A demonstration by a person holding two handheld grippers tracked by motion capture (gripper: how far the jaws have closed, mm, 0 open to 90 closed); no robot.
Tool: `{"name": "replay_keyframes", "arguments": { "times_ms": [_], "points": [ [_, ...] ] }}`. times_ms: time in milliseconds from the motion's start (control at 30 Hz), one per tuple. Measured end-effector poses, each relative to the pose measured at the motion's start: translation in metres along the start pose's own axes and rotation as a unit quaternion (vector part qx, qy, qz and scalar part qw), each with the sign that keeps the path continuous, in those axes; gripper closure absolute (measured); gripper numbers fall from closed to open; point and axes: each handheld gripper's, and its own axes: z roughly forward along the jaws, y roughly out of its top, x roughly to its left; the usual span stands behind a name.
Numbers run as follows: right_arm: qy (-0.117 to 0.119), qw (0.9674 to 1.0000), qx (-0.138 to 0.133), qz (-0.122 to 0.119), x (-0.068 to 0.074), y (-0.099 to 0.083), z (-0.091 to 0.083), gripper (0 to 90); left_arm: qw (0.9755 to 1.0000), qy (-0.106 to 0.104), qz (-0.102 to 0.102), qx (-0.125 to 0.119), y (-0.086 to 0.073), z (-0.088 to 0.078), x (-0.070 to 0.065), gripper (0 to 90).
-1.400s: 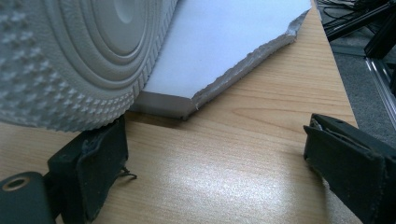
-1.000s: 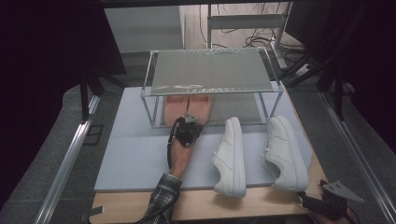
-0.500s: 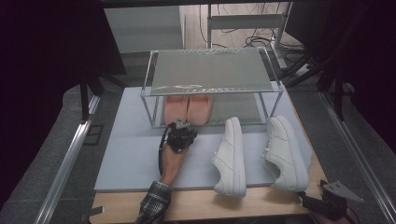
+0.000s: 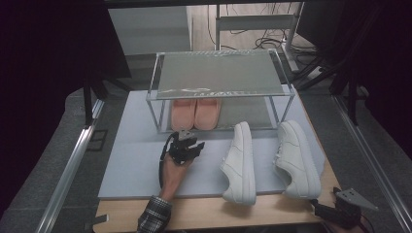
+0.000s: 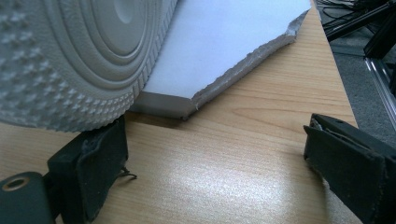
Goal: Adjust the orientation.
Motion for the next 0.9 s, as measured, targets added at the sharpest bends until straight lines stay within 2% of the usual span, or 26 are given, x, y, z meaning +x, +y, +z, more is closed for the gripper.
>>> {"name": "replay_keyframes", "arguments": {
  "times_ms": [333,433,633,833,900],
  "points": [
    [0.0,1.0,0.0,0.0,0.0,0.0,0.0,6.1,1.0,-0.002,0.002,-0.002,-0.017,-0.027,-0.002,40.0],
    [0.0,1.0,0.0,0.0,0.0,0.0,0.0,6.1,0.9999,-0.01,-0.003,-0.002,-0.021,-0.032,-0.002,36.1],
    [0.0,1.0,0.002,0.0,0.0,0.0,0.0,6.2,1.0,-0.002,-0.004,-0.006,-0.033,-0.044,-0.002,23.7],
    [0.0,1.0,0.004,0.0,0.0,0.001,0.0,6.2,0.9992,0.007,-0.035,-0.018,-0.054,-0.064,0.005,13.7],
    [-0.001,1.0,0.004,0.001,0.0,0.001,0.0,6.2,0.9985,0.003,-0.05,-0.02,-0.061,-0.07,0.008,13.7]
  ]
}}
